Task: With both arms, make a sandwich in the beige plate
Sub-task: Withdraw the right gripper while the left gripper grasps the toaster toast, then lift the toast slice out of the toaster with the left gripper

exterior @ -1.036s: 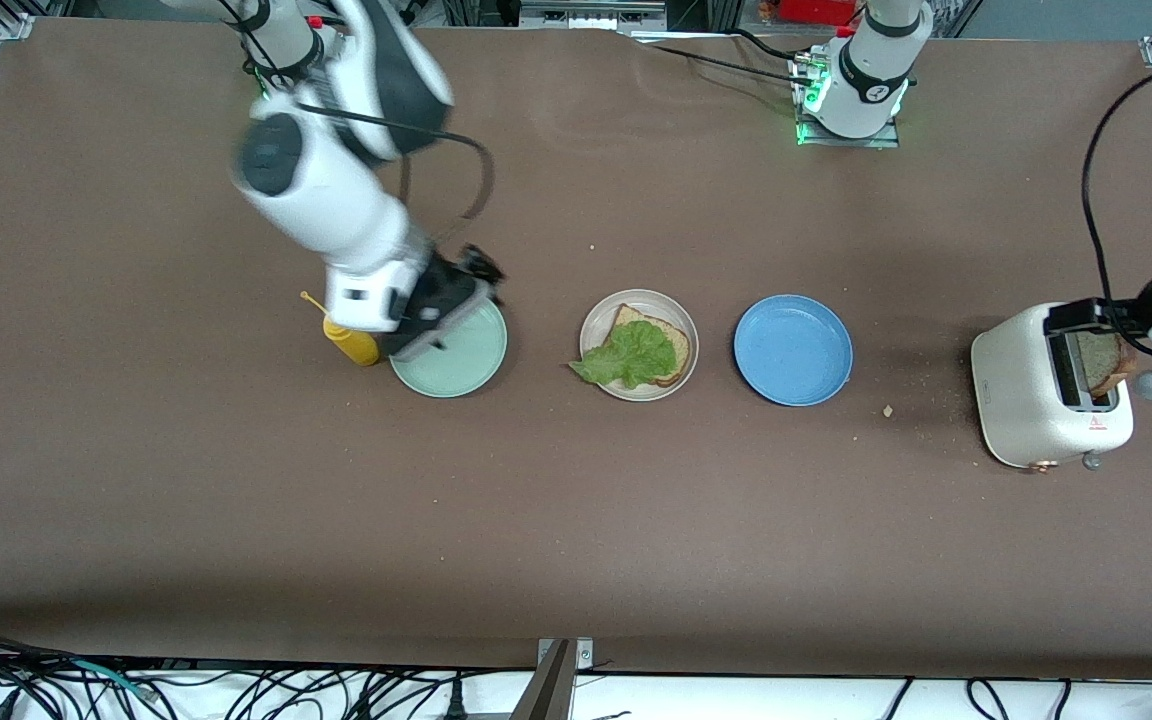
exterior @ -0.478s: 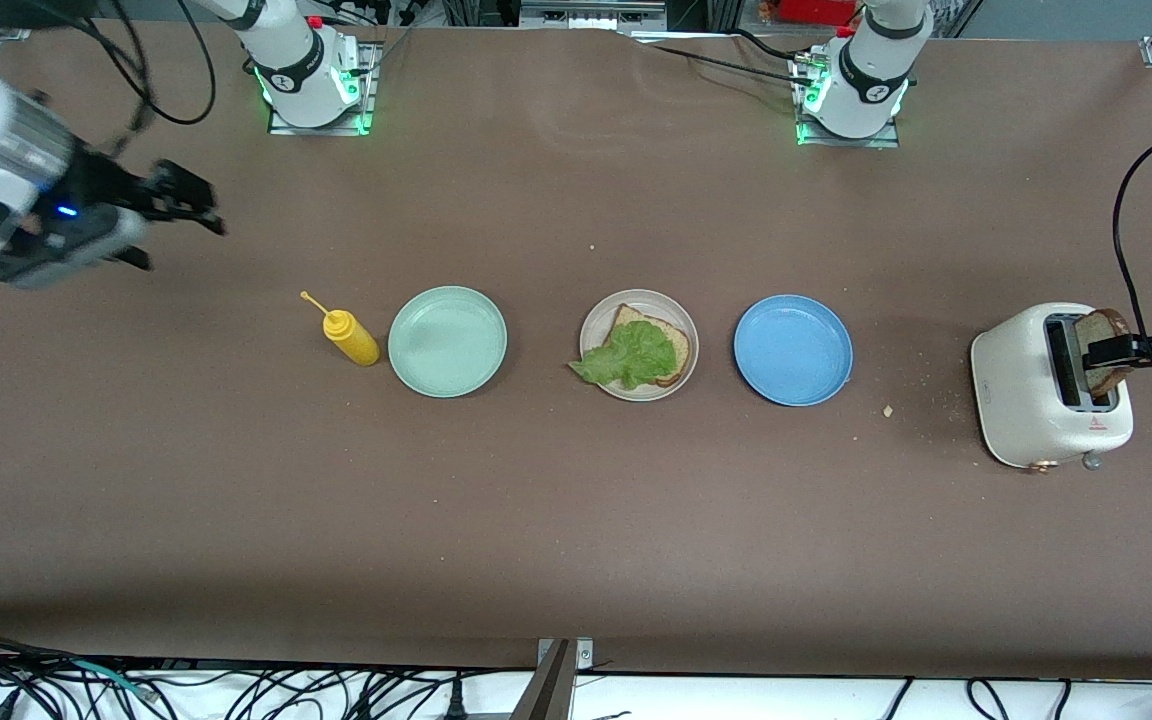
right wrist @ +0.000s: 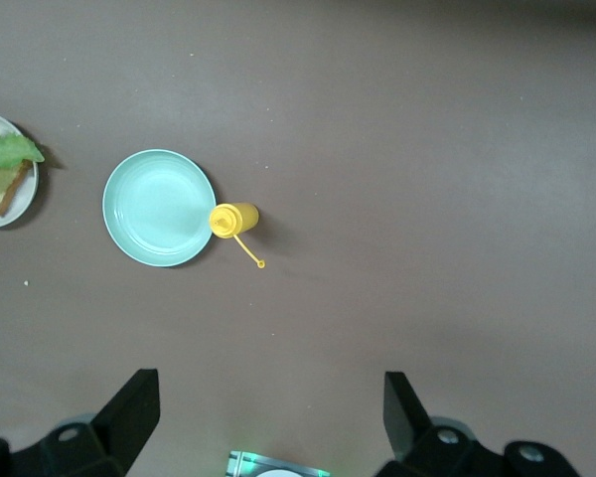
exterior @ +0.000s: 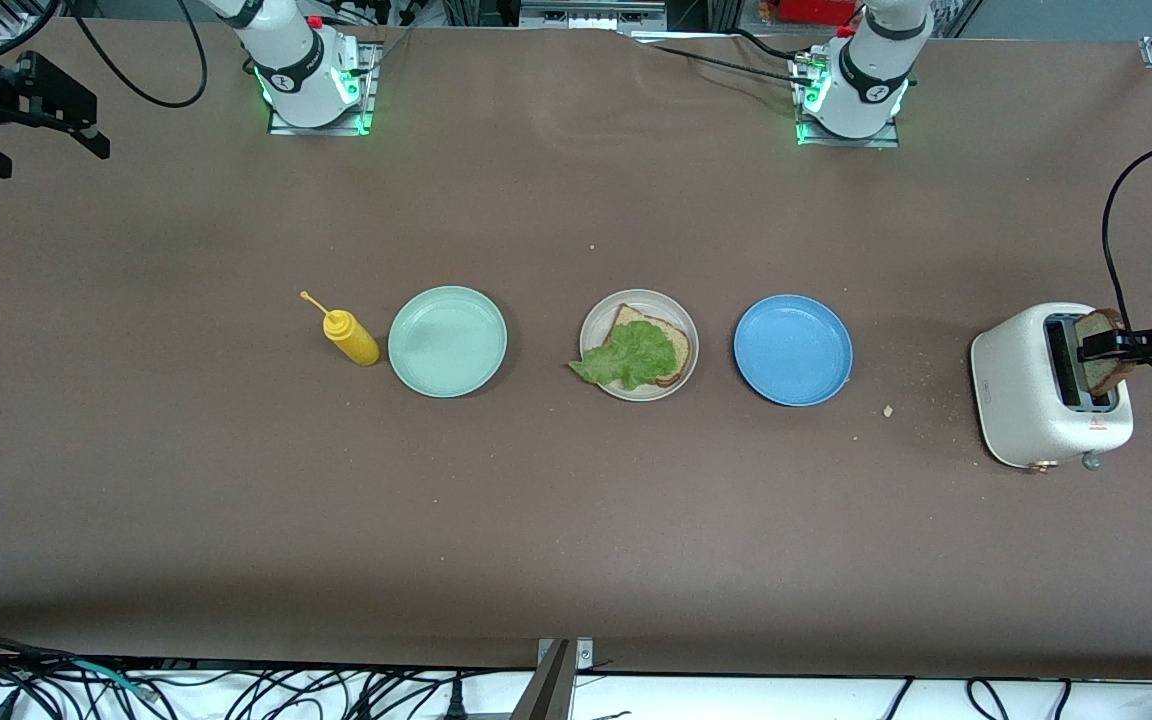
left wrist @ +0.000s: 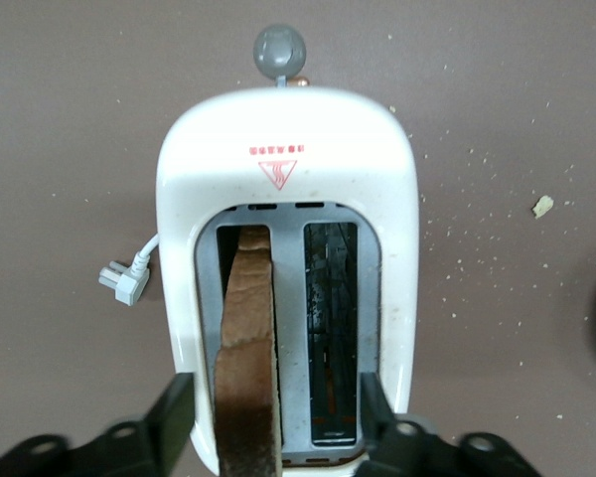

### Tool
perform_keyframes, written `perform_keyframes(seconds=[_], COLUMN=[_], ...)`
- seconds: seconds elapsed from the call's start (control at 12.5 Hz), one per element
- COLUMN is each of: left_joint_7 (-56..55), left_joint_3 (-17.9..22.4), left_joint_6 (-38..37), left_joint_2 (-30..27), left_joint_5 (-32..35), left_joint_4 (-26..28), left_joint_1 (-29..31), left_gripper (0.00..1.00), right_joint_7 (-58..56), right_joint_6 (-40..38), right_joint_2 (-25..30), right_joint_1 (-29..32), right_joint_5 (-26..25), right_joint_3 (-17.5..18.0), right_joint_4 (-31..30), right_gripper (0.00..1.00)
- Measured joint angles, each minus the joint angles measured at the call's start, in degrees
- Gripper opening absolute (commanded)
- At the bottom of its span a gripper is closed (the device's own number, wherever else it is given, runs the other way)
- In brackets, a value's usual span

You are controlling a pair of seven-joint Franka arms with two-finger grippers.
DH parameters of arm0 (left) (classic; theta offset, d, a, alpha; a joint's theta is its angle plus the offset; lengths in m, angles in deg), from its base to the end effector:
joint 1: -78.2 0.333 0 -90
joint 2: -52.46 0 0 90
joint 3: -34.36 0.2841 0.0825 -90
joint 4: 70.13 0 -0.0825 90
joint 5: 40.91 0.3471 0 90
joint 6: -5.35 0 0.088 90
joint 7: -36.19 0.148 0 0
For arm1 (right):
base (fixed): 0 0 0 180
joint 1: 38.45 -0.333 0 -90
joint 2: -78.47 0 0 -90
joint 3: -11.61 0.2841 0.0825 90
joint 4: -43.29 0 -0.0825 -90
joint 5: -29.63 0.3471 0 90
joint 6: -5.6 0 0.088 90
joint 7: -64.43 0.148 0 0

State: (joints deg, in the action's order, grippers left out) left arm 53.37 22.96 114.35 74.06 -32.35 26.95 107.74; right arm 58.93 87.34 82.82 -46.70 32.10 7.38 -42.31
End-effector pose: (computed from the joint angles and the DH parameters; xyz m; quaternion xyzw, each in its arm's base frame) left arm 0.5512 0.2052 0.3158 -0.9961 0.0177 0.0857 0.0059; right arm 0.4790 0.0391 0.6097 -0.9960 -0.0862 -0.0045 0.0241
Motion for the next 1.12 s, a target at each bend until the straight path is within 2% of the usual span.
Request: perform_keyframes(seconds=[0.08,0.16,0.72,0.88,1.12], left_joint_7=[0.66,1.15,1.49,1.64,2.46], left_joint_3=[0.0,0.0,-0.01,-0.02,-0.71], left_joint_6=[-0.01,-0.02,-1.09,-5.15,-13.78], left_joint_2=[-0.02,-0.03,-2.34,-3.7,-4.77], left_joint_5=[0.0,0.0,0.0,0.0,0.0], left_joint_4=[0.27,0.44,-0.07,-2.35,-8.87], left_joint_1=[0.4,0.69,1.09,1.24,1.27], left_gripper=[0.07,0.0,0.0,0.0,0.0], right_joint_7=[0.75,1.02,1.17,1.17,1.26], right_joint_6=[2.03,4.23,6.02,5.99,5.99], right_joint_2=[-0.42,-1.07,-2.15,-2.15,-2.15], right_joint_1=[0.01,0.08,0.64,0.72,0.81], right_joint_5=[-0.01,-0.04,-0.09,-0.13,-0.8], right_joint_3=[0.01,0.01,-0.3,-0.97,-1.45], right_joint_4=[-1.35,-2.82,-3.39,-3.39,-3.39], right_gripper=[1.0,1.0,1.0,1.0,1.0])
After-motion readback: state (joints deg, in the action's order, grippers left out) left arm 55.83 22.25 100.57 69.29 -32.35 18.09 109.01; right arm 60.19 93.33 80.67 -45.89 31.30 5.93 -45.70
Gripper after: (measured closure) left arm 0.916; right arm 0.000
